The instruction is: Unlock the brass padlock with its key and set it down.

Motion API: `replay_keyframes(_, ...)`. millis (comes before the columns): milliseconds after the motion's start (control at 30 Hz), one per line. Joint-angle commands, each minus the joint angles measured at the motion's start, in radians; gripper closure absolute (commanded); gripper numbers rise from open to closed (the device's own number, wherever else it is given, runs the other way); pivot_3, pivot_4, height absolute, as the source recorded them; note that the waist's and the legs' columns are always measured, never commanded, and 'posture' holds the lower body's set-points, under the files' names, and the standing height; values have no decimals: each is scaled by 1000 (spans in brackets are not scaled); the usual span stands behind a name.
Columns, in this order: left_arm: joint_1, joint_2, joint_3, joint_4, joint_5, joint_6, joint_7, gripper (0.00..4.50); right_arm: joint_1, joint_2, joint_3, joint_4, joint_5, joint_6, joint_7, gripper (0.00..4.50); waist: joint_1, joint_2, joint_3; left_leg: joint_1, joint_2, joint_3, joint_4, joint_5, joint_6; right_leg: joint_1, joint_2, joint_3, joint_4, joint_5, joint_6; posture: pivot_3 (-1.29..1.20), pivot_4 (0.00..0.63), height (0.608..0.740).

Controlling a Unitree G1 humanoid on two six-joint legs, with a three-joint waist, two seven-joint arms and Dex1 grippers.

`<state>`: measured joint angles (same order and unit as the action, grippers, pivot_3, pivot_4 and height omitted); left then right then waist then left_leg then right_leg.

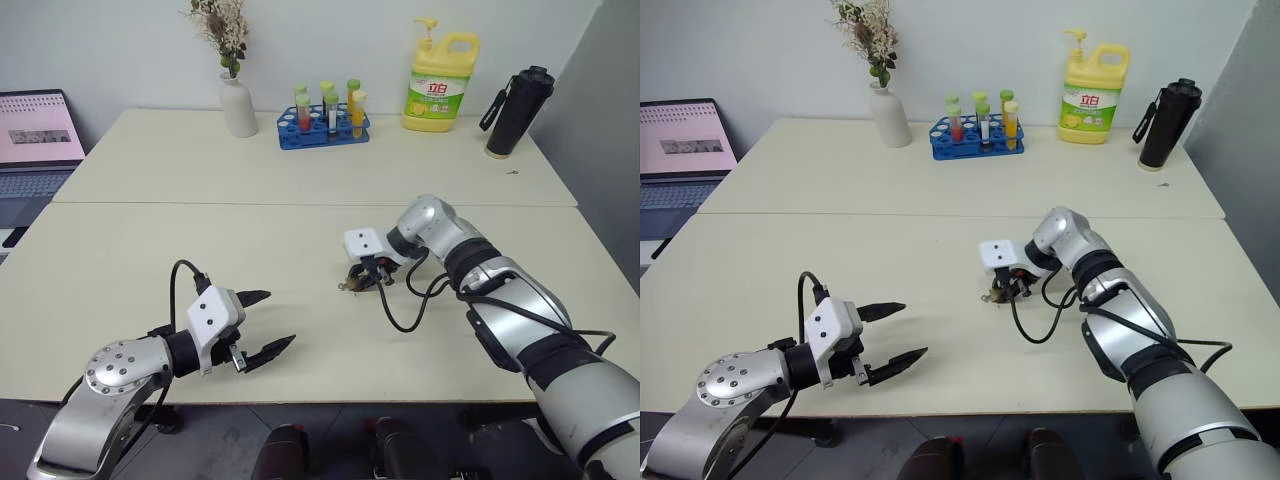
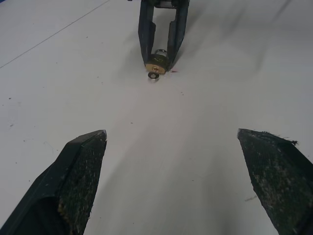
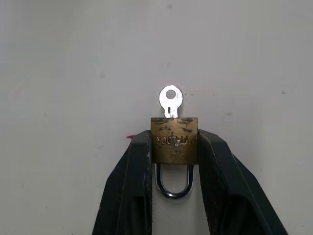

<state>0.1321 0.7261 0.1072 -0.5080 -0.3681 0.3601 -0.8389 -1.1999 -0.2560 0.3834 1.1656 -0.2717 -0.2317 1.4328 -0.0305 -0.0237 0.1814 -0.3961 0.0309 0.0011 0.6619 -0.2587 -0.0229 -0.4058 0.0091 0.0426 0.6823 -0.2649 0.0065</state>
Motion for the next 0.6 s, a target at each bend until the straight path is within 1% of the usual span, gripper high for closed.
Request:
replay_keyframes(33,-31,-9,-16,0,1,-27,-5,0,95,-89,-62,-276,86,94,59,3610,3,0,0,-2,-1,-2,0,0,0,0,0,-1,0,0,0,0,150,740)
replay_keyframes(167,-57,-11,-36,17,-2,-32,-17,0,323,-200,-101,-719,127,386,34,3610,3,0,0,-3,-1,-2,0,0,0,-1,-1,-1,-1,0,0,0,150,740)
replay_keyframes(200,-65,-13,-42,23,-3,-33,-20,0,396,-224,-109,-838,119,477,7,3610,5,0,0,-3,-1,-2,0,0,0,-1,-1,-1,-1,0,1,0,150,740)
replay_keyframes(267,-78,-14,-53,32,-3,-36,-24,0,500,-255,-115,-1011,117,600,-33,3610,3,0,0,-3,-1,-3,-1,0,0,-1,-1,-2,-1,-1,1,0,150,740)
replay_keyframes(333,-88,-12,-59,42,-3,-42,-34,0,557,-258,-113,-1111,125,671,-76,3610,-4,0,0,-3,-1,-3,-1,0,0,-1,-1,-1,-1,-1,1,0,150,740)
replay_keyframes(433,-109,-16,-81,59,4,-51,-43,0,608,-210,-123,-1198,118,766,-212,3610,-10,0,0,-2,0,-2,-1,0,0,-1,1,0,-1,-2,3,0,150,740)
replay_keyframes(500,-119,-18,-92,68,5,-56,-50,0,616,-197,-118,-1197,109,776,-276,3610,-11,0,0,-1,1,-2,-1,0,0,-1,3,1,0,-3,5,0,150,740)
replay_keyframes(600,-126,-19,-99,80,8,-66,-55,0,631,-211,-101,-1193,108,765,-315,3610,-3,0,0,-1,0,-2,0,0,0,-1,4,0,0,-3,5,0,150,740)
